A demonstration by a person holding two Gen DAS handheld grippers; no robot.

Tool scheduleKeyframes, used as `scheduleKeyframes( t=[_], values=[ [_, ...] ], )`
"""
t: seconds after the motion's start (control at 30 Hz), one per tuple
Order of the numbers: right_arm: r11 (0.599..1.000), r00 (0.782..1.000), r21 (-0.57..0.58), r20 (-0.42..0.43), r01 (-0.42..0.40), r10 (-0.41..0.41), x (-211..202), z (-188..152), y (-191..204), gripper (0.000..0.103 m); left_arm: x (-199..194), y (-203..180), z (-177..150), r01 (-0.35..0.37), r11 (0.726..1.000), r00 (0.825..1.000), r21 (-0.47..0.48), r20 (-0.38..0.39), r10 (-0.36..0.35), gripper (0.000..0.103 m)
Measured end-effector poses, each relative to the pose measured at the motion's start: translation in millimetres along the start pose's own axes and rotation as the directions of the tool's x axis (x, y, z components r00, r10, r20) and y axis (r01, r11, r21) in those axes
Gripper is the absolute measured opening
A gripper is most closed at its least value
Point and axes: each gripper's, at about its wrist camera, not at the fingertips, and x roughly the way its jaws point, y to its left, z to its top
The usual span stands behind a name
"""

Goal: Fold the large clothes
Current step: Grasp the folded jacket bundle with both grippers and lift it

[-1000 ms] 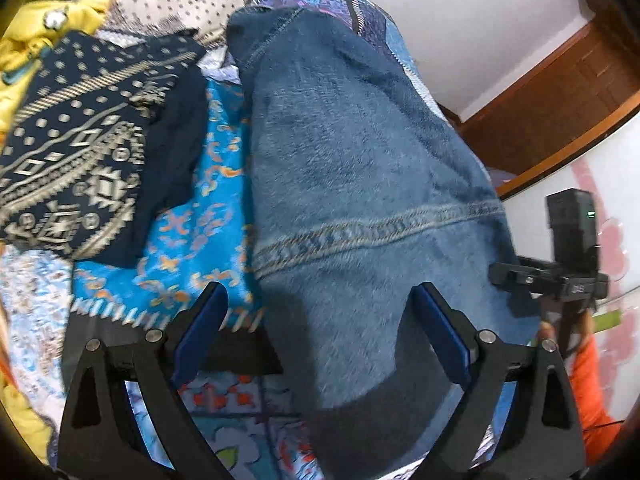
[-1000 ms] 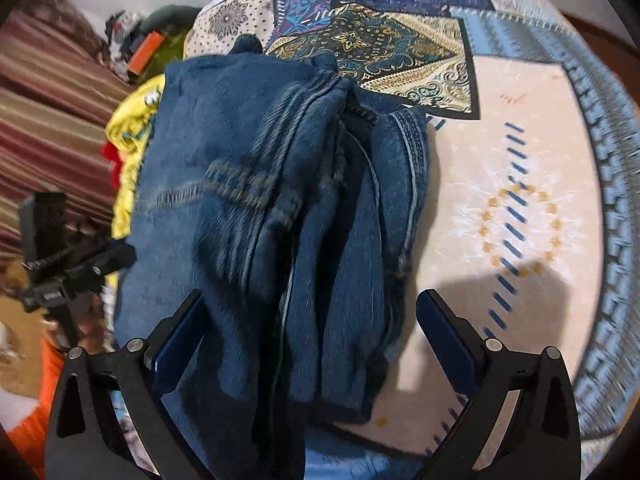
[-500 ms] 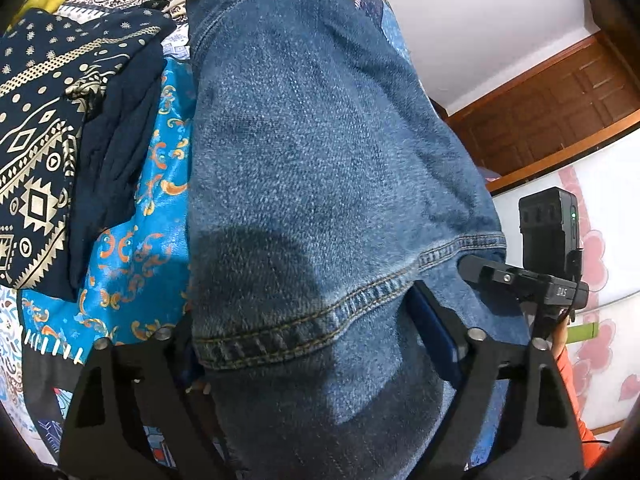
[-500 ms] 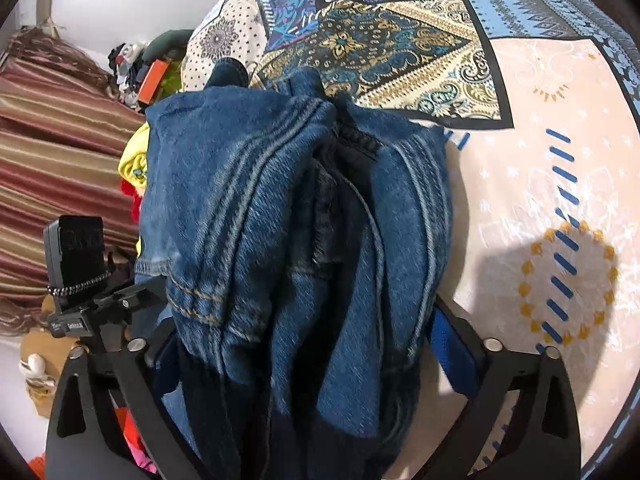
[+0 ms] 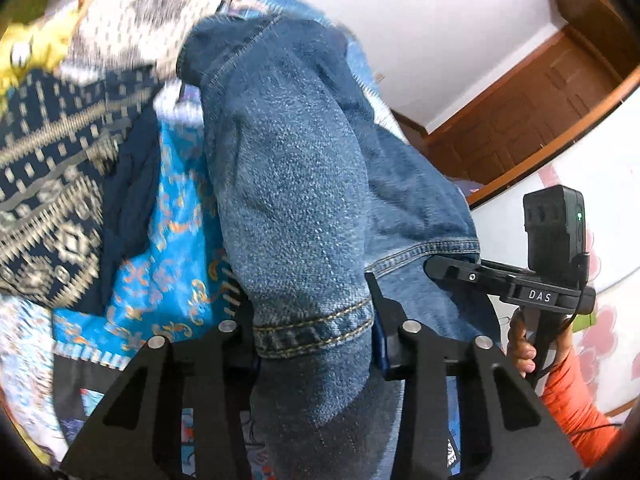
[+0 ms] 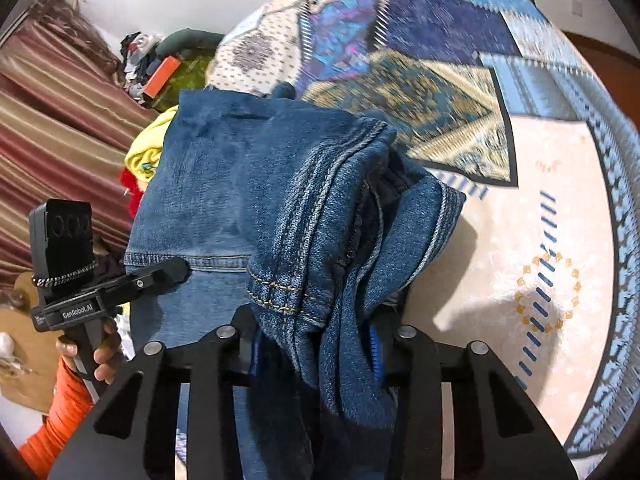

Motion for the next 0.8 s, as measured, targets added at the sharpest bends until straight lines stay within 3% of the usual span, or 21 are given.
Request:
scheduleKeyframes(
  t=[0.2, 0.43, 0.63, 0.8],
  values=[
    [0.998, 0.997, -0.044, 0.064, -0.045, 0.048, -19, 14, 42, 0.033, -77, 0, 18, 0.004, 1.0, 0.987, 0.011, 0.159, -0.006, 0.037],
    [0.985, 0.98, -0.139, 0.161, -0.097, 0.119, -30, 52, 118, 0.033, -164, 9, 52, -0.052, 0.997, 0.947, 0.053, 0.32, 0.032, 0.037],
    [0.976, 0.964, -0.168, 0.204, -0.135, 0.168, -4, 81, 160, 0.033, -197, 50, 74, -0.098, 0.995, 0.926, 0.032, 0.37, 0.079, 0.037],
    [0.973, 0.966, -0.167, 0.177, -0.161, 0.19, 45, 98, 176, 0.033, -185, 112, 87, -0.112, 0.993, 0.929, -0.027, 0.351, 0.114, 0.038]
  ],
)
